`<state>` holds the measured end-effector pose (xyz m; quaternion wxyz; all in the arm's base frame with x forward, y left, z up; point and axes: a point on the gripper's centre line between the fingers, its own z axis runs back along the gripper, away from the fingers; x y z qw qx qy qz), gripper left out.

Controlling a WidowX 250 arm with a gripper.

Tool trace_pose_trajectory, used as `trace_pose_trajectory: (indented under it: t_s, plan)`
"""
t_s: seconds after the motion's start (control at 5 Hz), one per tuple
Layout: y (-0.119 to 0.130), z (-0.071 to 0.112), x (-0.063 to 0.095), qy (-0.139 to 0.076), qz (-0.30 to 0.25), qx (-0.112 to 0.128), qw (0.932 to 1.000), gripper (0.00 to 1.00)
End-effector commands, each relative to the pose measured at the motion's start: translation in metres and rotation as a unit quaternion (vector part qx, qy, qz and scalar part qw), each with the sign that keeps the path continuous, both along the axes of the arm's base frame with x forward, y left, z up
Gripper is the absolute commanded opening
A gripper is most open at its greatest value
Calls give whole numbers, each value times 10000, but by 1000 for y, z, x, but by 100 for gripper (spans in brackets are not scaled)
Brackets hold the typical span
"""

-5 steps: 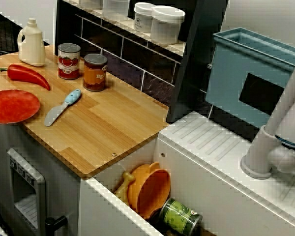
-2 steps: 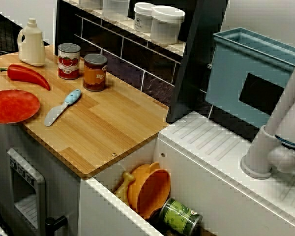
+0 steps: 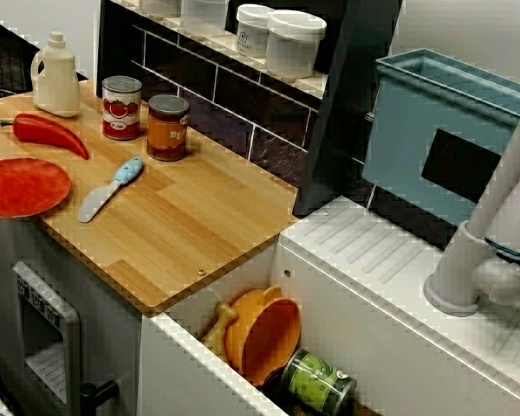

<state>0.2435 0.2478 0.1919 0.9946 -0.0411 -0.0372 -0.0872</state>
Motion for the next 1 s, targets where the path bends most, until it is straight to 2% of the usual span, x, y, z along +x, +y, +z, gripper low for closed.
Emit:
trace_pose_trajectory:
  t_s: [0.0, 0.2, 0.4, 0.6, 0.8]
  plan:
    - [-19, 8, 31, -575, 489, 371, 9965, 100]
    - [-28, 5, 47, -873, -101, 689, 9938, 100]
    - [-25, 7, 63, -1073, -97, 675, 9919, 100]
    - [-21, 10, 72, -1270, 20, 829, 9884, 100]
    - [-10, 11, 74, -1331, 112, 998, 9860, 100]
